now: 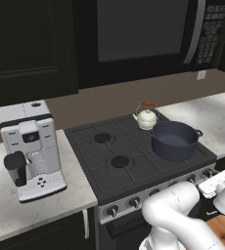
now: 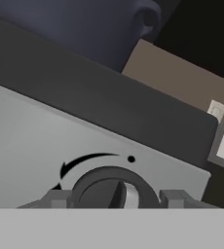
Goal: Pick the kettle from the cabinet and place it on a stove burner. Then pick the pot from the counter and place it on another stove burner. Finally, turn both burners on.
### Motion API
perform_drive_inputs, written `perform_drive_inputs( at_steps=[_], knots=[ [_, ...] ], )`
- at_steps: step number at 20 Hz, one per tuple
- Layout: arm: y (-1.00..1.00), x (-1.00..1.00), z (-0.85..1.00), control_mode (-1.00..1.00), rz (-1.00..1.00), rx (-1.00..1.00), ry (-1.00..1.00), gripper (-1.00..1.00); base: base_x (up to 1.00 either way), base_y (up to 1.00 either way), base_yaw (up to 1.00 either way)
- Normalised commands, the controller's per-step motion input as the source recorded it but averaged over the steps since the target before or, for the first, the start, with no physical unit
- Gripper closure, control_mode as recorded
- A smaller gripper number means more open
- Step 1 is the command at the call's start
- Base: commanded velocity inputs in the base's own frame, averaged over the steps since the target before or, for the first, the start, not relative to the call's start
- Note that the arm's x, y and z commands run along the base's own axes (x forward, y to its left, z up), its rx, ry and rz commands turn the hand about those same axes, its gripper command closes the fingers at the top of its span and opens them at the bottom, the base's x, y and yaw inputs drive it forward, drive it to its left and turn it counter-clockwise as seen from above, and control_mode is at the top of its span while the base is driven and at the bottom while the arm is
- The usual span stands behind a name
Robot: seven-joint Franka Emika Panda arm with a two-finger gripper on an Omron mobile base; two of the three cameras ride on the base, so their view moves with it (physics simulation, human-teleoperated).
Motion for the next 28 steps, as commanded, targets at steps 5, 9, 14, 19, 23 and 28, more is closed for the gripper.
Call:
perform_drive_inputs(
  at_steps=[5,9,14,19,23,28],
  knots=[
    [0.09,0.07,-0.04,-1.0,0.05,0.0,0.0,1.0,0.0,0.0,0.0],
    [0.0,0.0,0.0,-1.0,0.07,-0.12,-0.06,1.0,0.0,0.0,0.0],
    [0.0,0.0,0.0,-1.0,0.06,-0.22,-0.07,1.0,0.0,0.0,0.0],
    [0.0,0.0,0.0,-1.0,0.06,-0.22,-0.07,1.0,0.0,0.0,0.0],
    [0.0,0.0,0.0,-1.0,0.06,-0.23,-0.06,1.0,0.0,0.0,0.0],
    [0.0,0.0,0.0,-1.0,0.04,-0.23,-0.06,1.0,0.0,0.0,0.0]
  ],
)
